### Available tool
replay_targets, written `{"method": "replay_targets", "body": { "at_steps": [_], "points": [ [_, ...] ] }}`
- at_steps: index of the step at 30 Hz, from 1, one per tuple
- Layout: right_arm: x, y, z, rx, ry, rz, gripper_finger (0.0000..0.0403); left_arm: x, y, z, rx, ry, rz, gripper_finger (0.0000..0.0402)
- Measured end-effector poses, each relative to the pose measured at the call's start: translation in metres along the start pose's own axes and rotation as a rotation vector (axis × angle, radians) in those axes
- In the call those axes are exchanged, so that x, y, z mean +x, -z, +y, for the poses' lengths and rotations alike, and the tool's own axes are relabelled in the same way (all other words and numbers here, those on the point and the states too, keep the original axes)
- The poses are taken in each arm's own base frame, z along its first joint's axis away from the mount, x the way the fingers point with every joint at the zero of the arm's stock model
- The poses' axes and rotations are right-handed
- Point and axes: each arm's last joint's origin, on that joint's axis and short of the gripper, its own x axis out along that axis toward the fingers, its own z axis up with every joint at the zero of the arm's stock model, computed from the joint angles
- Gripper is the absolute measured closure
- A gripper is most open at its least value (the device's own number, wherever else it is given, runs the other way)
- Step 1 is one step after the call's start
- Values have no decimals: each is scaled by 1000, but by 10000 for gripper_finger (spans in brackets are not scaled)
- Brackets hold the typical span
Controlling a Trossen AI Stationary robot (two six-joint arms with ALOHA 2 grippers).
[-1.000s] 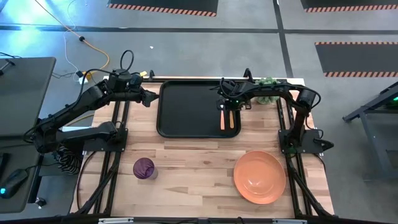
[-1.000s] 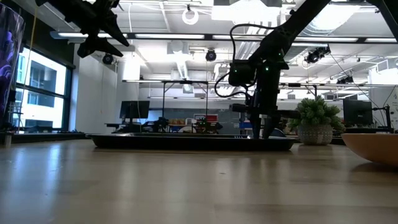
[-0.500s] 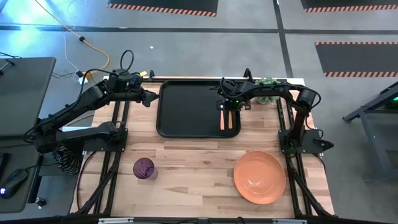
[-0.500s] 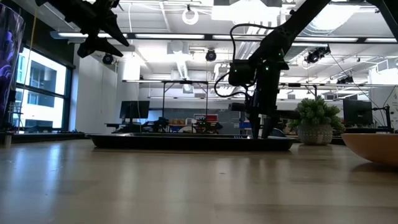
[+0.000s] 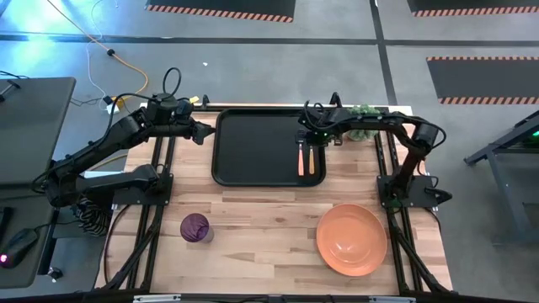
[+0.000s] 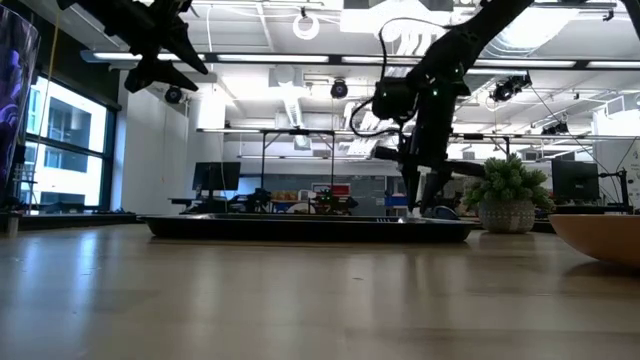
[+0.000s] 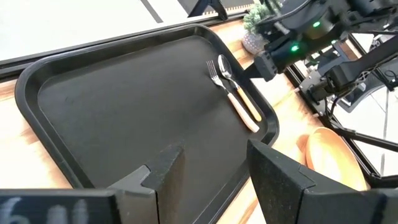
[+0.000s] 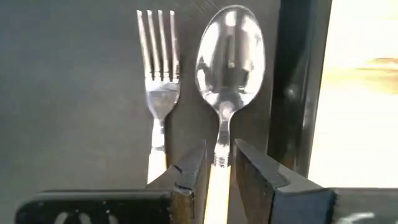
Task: Pick and place plate/cup/fork/spoon on tray
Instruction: Adjust the orange spoon on the black tray
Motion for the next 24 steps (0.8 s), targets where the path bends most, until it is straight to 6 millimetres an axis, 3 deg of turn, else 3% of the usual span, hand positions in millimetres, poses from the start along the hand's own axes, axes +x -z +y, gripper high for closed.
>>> {"method": "replay_targets", "body": {
  "at_steps": [6,11,18,24],
  "points": [
    [-31,-1,0,-7,-88,-54,332,0,0,1,15,-18,-10,238],
    [-61,5,3,-33,-187,-115,332,0,-2,0,131,-13,-23,238],
    [-101,28,12,-87,-347,-182,332,-1,-10,-5,293,17,-110,238],
    [-117,58,21,-115,-400,-206,332,-2,-17,-9,352,43,-189,238]
  ]
}}
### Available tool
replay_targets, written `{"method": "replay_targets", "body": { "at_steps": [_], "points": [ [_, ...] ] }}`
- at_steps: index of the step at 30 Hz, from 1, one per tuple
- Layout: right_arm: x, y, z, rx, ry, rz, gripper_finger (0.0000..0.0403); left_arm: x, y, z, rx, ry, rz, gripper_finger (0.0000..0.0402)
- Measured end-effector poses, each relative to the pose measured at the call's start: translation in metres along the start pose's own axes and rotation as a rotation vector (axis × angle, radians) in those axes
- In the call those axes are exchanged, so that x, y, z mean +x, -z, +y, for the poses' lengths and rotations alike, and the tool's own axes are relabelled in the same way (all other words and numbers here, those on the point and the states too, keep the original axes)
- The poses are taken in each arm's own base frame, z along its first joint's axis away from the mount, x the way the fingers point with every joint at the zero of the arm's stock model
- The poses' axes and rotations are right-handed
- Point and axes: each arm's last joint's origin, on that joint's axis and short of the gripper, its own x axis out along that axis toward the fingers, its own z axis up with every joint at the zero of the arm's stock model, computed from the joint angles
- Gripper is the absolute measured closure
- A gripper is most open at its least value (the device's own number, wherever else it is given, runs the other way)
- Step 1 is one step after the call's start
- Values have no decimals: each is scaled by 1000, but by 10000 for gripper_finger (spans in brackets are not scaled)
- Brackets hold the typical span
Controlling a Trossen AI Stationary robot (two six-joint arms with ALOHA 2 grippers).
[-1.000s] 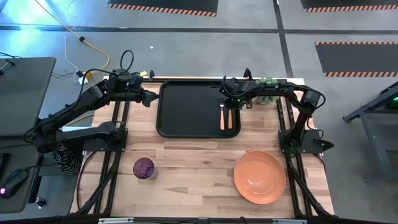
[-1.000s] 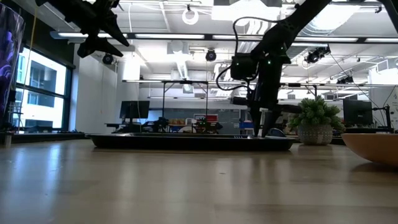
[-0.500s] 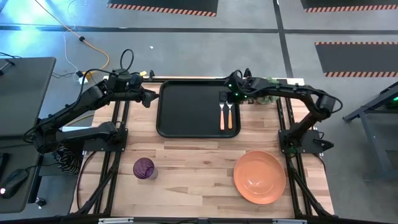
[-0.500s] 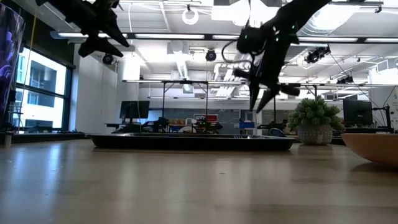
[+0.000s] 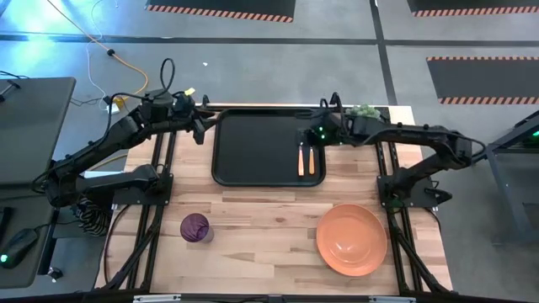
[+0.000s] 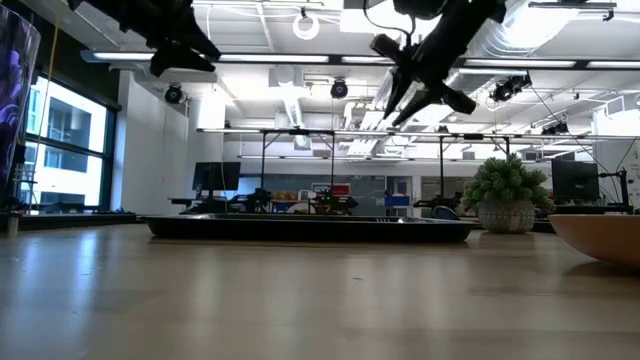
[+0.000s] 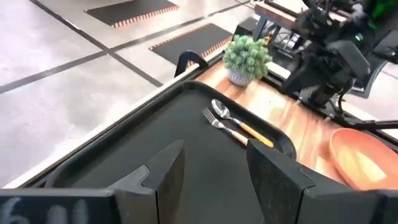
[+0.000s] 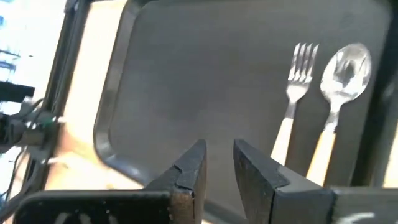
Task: Pick and place plate/cup/fork/spoon on tray
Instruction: Adjust the orange spoon on the black tray
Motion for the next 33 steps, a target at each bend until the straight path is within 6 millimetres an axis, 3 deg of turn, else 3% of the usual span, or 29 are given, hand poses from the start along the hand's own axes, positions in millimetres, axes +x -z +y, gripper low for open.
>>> {"method": "replay_targets", "body": {
  "at_steps": [6,16,26,33],
  "points": [
    [-6,31,16,-27,-46,50,332,-6,-3,-5,11,101,19,238],
    [-19,69,36,-28,-93,-46,332,-54,-48,-28,196,132,61,238],
    [-23,75,41,-38,-120,-81,332,-99,-60,-48,132,196,223,238],
    [-20,68,39,-58,-121,-54,332,-104,-55,-62,-2,285,295,238]
  ]
}}
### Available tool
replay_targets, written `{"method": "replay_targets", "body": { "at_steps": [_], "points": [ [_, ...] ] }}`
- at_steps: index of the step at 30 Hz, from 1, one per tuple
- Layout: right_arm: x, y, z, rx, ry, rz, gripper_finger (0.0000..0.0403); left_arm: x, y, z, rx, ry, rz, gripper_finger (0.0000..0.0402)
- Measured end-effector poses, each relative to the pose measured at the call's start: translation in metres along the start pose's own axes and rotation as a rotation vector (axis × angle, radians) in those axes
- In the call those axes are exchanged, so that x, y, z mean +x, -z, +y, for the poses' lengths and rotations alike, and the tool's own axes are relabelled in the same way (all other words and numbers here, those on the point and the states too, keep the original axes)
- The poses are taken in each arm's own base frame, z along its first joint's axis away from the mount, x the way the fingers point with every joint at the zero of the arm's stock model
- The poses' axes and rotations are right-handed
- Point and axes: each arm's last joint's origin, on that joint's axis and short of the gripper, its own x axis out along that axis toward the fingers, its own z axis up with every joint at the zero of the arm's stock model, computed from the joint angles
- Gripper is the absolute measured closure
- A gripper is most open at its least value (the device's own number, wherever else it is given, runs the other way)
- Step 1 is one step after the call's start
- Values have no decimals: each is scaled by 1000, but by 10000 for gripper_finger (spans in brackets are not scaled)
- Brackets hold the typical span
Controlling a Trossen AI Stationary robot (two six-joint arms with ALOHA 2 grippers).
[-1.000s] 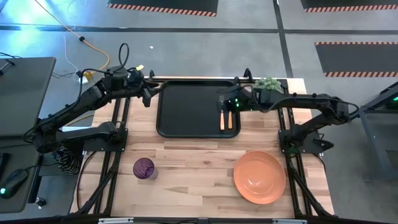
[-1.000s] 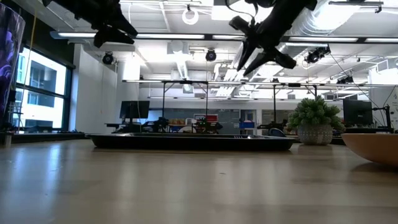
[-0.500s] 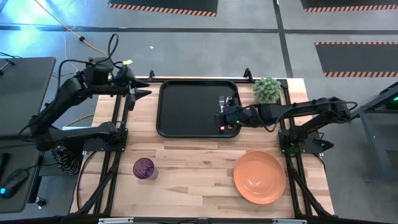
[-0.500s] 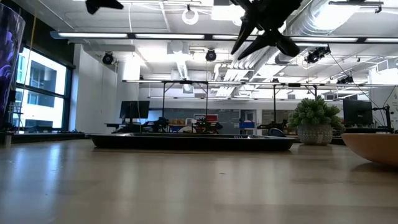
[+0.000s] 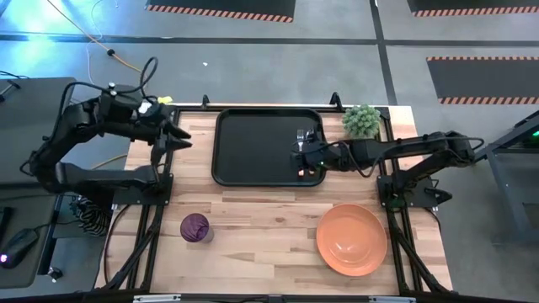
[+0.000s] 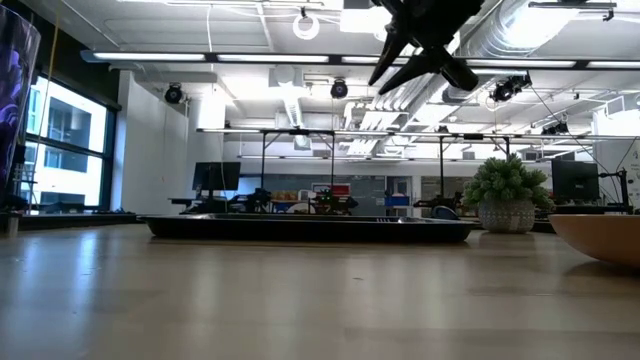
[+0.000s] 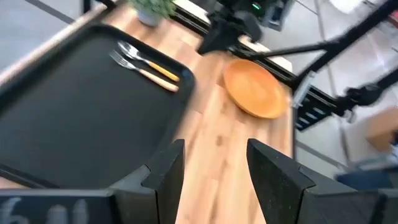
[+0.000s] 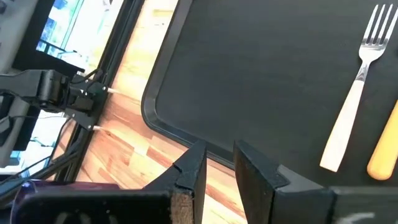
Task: Pick and place plate/cup/fork/spoon on tray
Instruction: Adjust the orange spoon on the black tray
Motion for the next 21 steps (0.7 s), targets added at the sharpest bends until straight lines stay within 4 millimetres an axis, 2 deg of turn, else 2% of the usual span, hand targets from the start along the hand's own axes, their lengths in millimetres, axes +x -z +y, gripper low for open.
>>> {"method": "replay_targets", "body": {
  "at_steps": [7,13,21],
  "points": [
    [5,-14,-6,-57,-15,65,332,23,5,-12,15,75,133,238],
    [10,-29,-14,-105,-22,95,332,51,28,-20,126,71,360,238],
    [14,-44,-22,-166,-28,109,332,63,51,-34,163,32,439,238]
  ]
}}
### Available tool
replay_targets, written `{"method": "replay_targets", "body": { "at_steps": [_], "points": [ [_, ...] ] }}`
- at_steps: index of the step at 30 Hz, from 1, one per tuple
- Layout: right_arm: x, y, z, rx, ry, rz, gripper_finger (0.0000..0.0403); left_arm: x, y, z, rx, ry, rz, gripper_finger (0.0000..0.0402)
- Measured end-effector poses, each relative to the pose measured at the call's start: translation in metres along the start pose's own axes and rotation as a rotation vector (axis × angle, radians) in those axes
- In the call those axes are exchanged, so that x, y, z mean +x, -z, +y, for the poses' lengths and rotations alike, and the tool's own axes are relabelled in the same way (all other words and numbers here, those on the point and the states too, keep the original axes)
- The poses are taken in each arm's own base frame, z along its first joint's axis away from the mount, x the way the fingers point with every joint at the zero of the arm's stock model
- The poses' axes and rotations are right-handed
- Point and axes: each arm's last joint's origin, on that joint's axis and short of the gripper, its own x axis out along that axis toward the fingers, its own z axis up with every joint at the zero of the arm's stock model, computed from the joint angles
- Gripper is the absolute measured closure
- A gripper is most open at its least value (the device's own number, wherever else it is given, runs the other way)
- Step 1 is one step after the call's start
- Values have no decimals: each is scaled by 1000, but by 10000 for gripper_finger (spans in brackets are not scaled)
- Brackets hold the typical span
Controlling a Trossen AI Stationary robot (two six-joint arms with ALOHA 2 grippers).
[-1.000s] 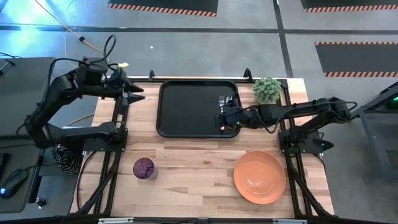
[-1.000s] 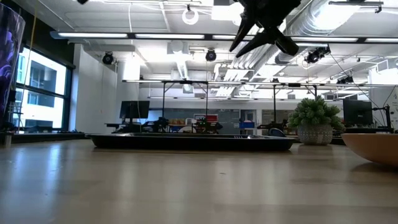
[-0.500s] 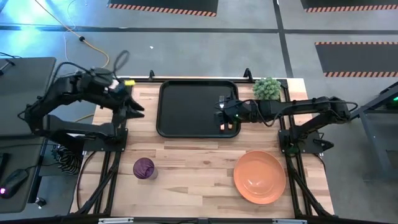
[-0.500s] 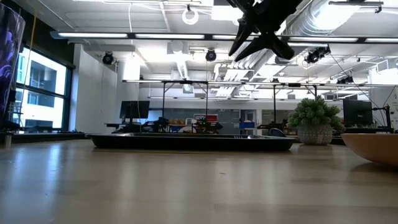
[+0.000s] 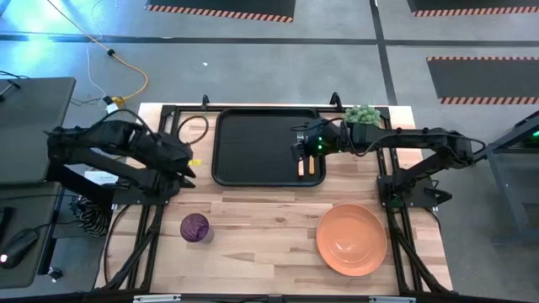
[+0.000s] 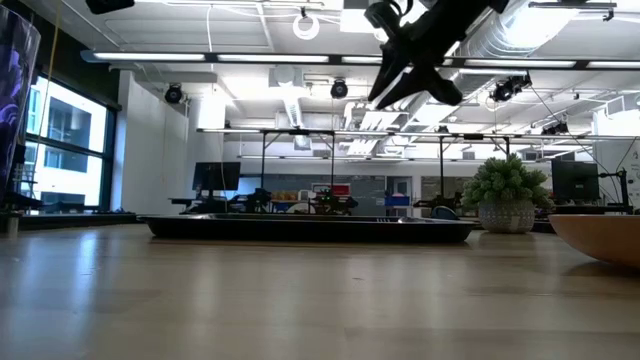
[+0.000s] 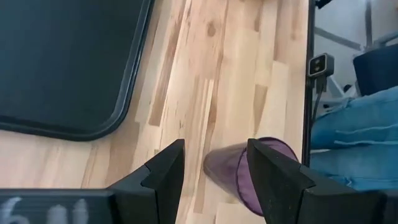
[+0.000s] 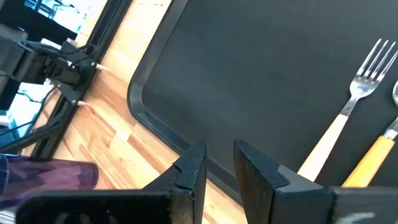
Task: Pick and place plate/cup/fork/spoon on tray
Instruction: Adjust the orange spoon on the black tray
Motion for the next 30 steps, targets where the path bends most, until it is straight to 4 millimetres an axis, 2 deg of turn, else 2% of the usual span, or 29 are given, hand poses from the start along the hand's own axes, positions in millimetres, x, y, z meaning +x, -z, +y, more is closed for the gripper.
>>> {"method": "replay_targets", "body": {
  "at_steps": [12,20,30],
  "points": [
    [1,-6,-5,-67,-10,14,332,46,21,-34,33,-39,143,238],
    [1,-6,-5,-86,-11,15,332,64,28,-55,80,-89,189,238],
    [1,-6,-5,-93,-12,16,332,85,31,-68,110,-135,263,238]
  ]
}}
